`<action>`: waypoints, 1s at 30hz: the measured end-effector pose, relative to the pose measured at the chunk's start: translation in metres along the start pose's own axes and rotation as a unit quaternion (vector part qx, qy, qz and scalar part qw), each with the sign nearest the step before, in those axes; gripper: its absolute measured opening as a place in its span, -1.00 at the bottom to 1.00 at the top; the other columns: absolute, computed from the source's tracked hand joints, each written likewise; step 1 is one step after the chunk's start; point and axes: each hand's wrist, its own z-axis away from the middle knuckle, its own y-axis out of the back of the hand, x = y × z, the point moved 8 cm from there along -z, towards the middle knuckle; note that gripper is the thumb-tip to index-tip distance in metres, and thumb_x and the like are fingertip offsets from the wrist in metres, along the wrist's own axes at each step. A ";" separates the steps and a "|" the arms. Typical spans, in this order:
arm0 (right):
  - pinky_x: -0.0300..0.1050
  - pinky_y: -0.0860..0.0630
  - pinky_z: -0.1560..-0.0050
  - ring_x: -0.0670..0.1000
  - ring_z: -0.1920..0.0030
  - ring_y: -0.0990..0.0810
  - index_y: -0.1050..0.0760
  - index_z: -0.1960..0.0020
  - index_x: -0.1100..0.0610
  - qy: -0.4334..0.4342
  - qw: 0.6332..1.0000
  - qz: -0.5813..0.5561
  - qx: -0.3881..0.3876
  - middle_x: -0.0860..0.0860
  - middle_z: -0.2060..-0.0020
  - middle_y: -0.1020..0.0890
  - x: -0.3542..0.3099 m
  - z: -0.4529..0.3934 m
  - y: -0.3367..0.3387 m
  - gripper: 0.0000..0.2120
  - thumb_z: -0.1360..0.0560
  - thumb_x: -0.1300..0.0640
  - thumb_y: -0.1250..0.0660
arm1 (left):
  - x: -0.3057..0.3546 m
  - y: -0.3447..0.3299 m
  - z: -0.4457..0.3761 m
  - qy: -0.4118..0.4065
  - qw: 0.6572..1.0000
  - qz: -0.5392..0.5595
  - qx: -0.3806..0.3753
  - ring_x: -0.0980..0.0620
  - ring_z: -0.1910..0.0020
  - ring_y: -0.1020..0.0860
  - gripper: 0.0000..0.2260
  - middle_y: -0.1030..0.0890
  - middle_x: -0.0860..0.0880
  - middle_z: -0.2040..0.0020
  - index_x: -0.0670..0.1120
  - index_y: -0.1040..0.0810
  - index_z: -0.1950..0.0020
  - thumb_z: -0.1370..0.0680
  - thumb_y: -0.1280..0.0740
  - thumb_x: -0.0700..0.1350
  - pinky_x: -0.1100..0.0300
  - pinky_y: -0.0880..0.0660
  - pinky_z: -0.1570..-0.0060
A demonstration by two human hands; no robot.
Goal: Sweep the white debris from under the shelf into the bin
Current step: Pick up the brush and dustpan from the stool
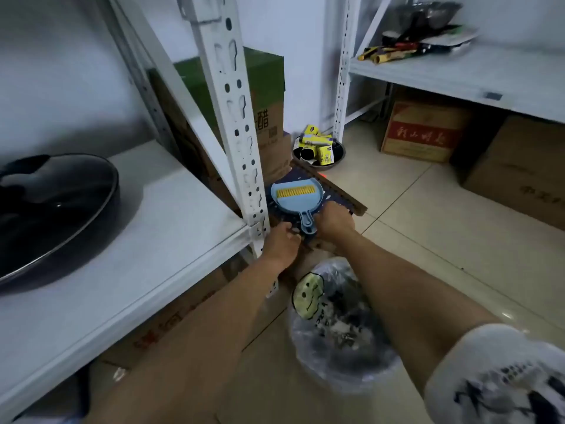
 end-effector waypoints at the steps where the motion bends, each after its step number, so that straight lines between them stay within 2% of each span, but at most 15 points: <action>1: -0.01 -0.46 0.16 0.24 -0.08 -0.61 -0.45 0.05 0.21 0.005 1.000 -0.008 -0.013 0.23 -0.07 -0.64 -0.001 -0.006 -0.004 -0.93 -0.52 0.19 -0.25 | 0.002 -0.003 -0.008 -0.002 1.000 -0.003 0.015 -0.12 -0.29 -0.50 -0.61 -0.54 -0.13 -0.30 -0.16 -0.35 -0.44 -0.61 -0.24 -0.17 0.01 -0.43 -0.34; 3: -0.02 -0.47 0.13 0.24 -0.13 -0.59 -0.44 0.01 0.22 0.010 0.999 -0.007 -0.036 0.24 -0.11 -0.61 -0.007 -0.017 -0.013 -0.89 -0.54 0.17 -0.25 | 0.001 -0.006 -0.023 0.006 0.999 -0.012 0.034 -0.15 -0.23 -0.52 -0.65 -0.58 -0.16 -0.24 -0.18 -0.42 -0.37 -0.58 -0.25 -0.15 0.05 -0.48 -0.19; 5: 0.00 -0.53 -0.04 0.22 -0.19 -0.56 -0.46 -0.18 0.25 0.002 0.998 0.014 -0.064 0.23 -0.18 -0.58 -0.009 -0.026 -0.026 -0.72 -0.53 0.14 -0.30 | -0.001 -0.014 -0.037 0.014 0.999 -0.011 0.034 -0.22 -0.18 -0.55 -0.70 -0.60 -0.21 -0.18 -0.20 -0.48 -0.26 -0.55 -0.26 -0.15 0.05 -0.49 -0.07; 7: -0.01 -0.53 -0.10 0.20 -0.21 -0.55 -0.44 -0.25 0.24 -0.004 0.997 0.036 -0.068 0.20 -0.20 -0.56 -0.006 -0.035 -0.034 -0.65 -0.52 0.11 -0.33 | -0.007 -0.021 -0.052 0.021 0.999 0.001 0.039 -0.26 -0.21 -0.53 -0.67 -0.57 -0.25 -0.21 -0.22 -0.47 -0.27 -0.54 -0.25 -0.13 -0.07 -0.50 -0.23; 9: -0.03 -0.53 -0.05 0.19 -0.19 -0.56 -0.46 -0.23 0.22 -0.010 0.998 0.033 -0.054 0.18 -0.18 -0.58 -0.001 -0.044 -0.038 -0.67 -0.52 0.09 -0.32 | -0.018 -0.030 -0.073 0.025 0.999 0.006 0.046 -0.27 -0.21 -0.54 -0.63 -0.57 -0.27 -0.21 -0.21 -0.46 -0.26 -0.52 -0.21 -0.07 -0.15 -0.49 -0.26; 11: -0.06 -0.51 0.03 0.18 -0.16 -0.57 -0.48 -0.21 0.19 -0.013 0.999 0.014 -0.049 0.17 -0.16 -0.58 0.002 -0.053 -0.042 -0.69 -0.51 0.09 -0.32 | -0.032 -0.035 -0.096 0.034 0.997 0.003 0.064 -0.28 -0.15 -0.58 -0.67 -0.60 -0.27 -0.15 -0.20 -0.50 -0.20 -0.49 -0.21 -0.08 -0.16 -0.54 -0.19; 14: -0.08 -0.48 0.10 0.19 -0.12 -0.59 -0.50 -0.19 0.18 -0.006 0.999 -0.021 -0.045 0.17 -0.13 -0.60 0.005 -0.062 -0.046 -0.67 -0.47 0.08 -0.33 | -0.021 -0.032 -0.088 0.025 0.995 -0.013 0.092 -0.26 0.03 -0.64 -0.84 -0.67 -0.24 0.04 -0.21 -0.61 0.04 -0.49 -0.27 -0.17 -0.14 -0.62 -0.02; 16: -0.05 -0.51 0.08 0.20 -0.12 -0.59 -0.49 -0.18 0.21 0.006 0.999 -0.018 -0.041 0.18 -0.12 -0.61 0.005 -0.065 -0.046 -0.66 -0.44 0.10 -0.36 | -0.008 -0.030 -0.073 0.005 0.994 -0.044 0.103 -0.22 0.10 -0.64 -0.85 -0.68 -0.22 0.12 -0.21 -0.63 0.15 -0.52 -0.29 -0.20 -0.02 -0.62 0.09; 18: -0.02 -0.53 0.04 0.20 -0.14 -0.59 -0.48 -0.18 0.25 0.015 0.999 0.011 -0.035 0.19 -0.12 -0.60 0.003 -0.066 -0.041 -0.64 -0.45 0.11 -0.39 | -0.001 -0.029 -0.064 -0.010 0.991 -0.061 0.119 -0.19 0.11 -0.63 -0.84 -0.69 -0.21 0.12 -0.23 -0.64 0.16 -0.53 -0.30 -0.21 0.09 -0.51 0.20; 24: 0.02 -0.54 -0.09 0.20 -0.22 -0.55 -0.44 -0.28 0.21 0.015 0.997 0.070 0.000 0.18 -0.21 -0.55 -0.005 -0.066 -0.025 -0.61 -0.49 0.12 -0.35 | 0.002 -0.024 -0.057 -0.005 0.988 -0.066 0.142 -0.20 0.06 -0.62 -0.81 -0.68 -0.23 0.07 -0.27 -0.65 0.12 -0.55 -0.27 -0.22 0.07 -0.51 0.12; 27: 0.03 -0.53 -0.13 0.22 -0.23 -0.55 -0.44 -0.28 0.26 0.003 0.999 0.046 0.024 0.22 -0.23 -0.55 -0.006 -0.064 -0.014 -0.65 -0.53 0.16 -0.32 | 0.000 -0.023 -0.058 0.006 0.989 -0.037 0.141 -0.21 0.09 -0.65 -0.83 -0.69 -0.24 0.11 -0.28 -0.65 0.15 -0.53 -0.28 -0.25 0.00 -0.62 0.06; 30: 0.01 -0.53 -0.11 0.21 -0.20 -0.57 -0.48 -0.23 0.29 -0.009 0.999 -0.010 0.035 0.23 -0.20 -0.59 -0.006 -0.064 -0.007 -0.71 -0.54 0.21 -0.30 | -0.013 -0.026 -0.066 0.029 0.993 0.028 0.108 -0.27 0.07 -0.66 -0.85 -0.68 -0.30 0.09 -0.28 -0.64 0.12 -0.52 -0.28 -0.27 -0.14 -0.63 0.00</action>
